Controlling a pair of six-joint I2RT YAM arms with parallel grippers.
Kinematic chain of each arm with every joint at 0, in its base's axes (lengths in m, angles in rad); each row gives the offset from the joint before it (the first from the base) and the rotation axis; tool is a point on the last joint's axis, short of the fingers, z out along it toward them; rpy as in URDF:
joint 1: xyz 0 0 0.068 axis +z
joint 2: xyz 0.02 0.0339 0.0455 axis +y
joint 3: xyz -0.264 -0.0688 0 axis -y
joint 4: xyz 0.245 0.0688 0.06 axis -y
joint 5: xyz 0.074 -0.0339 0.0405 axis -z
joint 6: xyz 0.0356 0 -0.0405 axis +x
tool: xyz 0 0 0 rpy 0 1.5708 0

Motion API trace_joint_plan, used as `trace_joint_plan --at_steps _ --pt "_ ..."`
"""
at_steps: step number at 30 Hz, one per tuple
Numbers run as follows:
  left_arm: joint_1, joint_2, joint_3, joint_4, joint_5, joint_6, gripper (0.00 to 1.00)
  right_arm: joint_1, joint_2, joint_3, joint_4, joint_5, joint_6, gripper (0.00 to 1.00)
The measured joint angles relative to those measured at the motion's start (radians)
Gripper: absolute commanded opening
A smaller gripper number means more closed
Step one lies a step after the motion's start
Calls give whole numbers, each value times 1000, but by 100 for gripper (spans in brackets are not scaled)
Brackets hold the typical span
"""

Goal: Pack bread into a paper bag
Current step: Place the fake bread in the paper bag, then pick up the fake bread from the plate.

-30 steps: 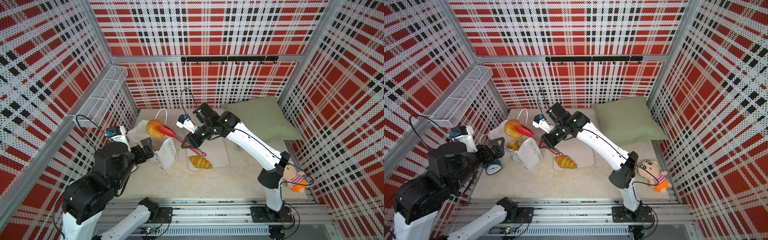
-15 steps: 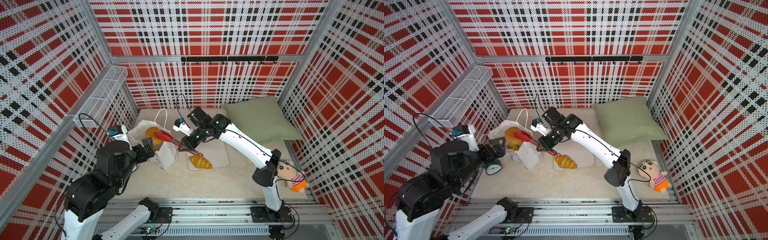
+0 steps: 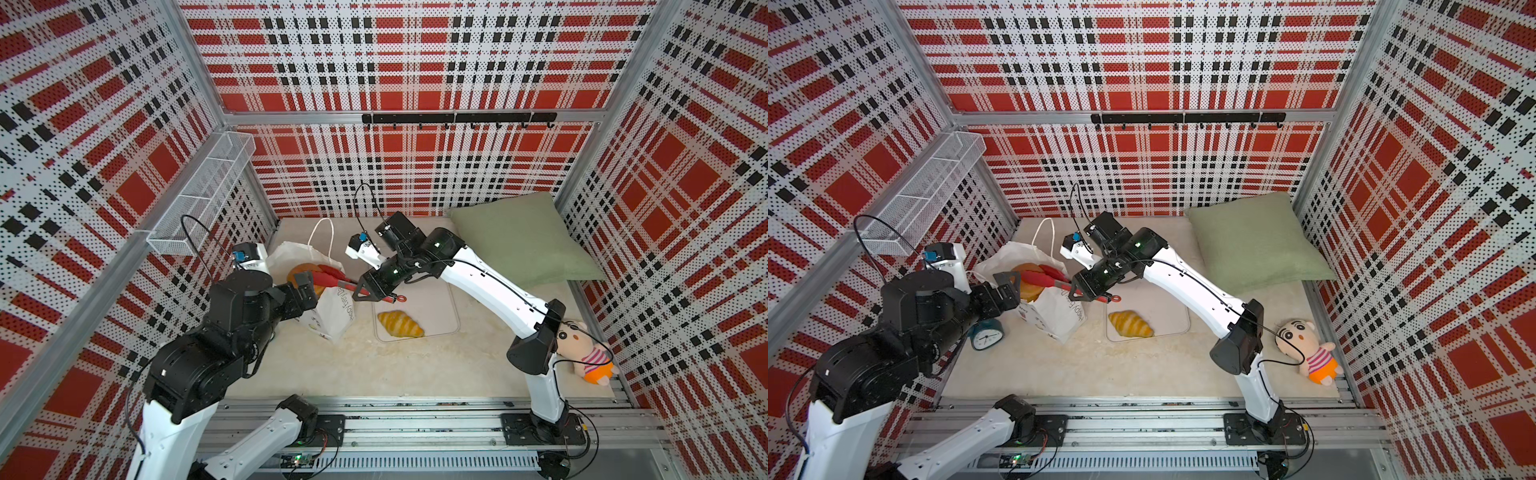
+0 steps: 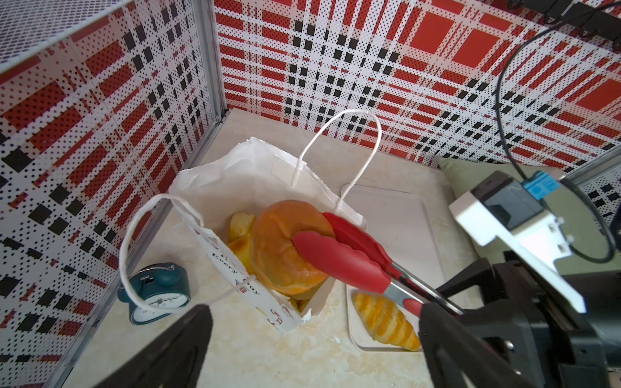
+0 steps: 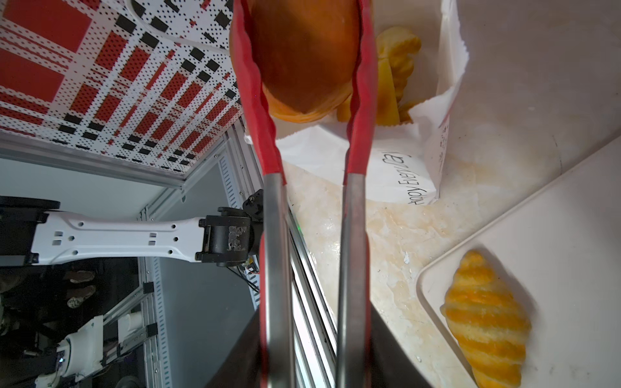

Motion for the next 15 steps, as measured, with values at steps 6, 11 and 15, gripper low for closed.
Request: trace_joint_plan --at_steps 6,11,15 --pt "0 11 0 16 17 7 99 -10 -71 -1 18 29 11 46" --pt "0 18 0 21 22 14 99 -22 -85 -1 6 51 7 42" --pt "0 13 0 23 24 15 99 -62 -149 -117 -23 98 -32 43"
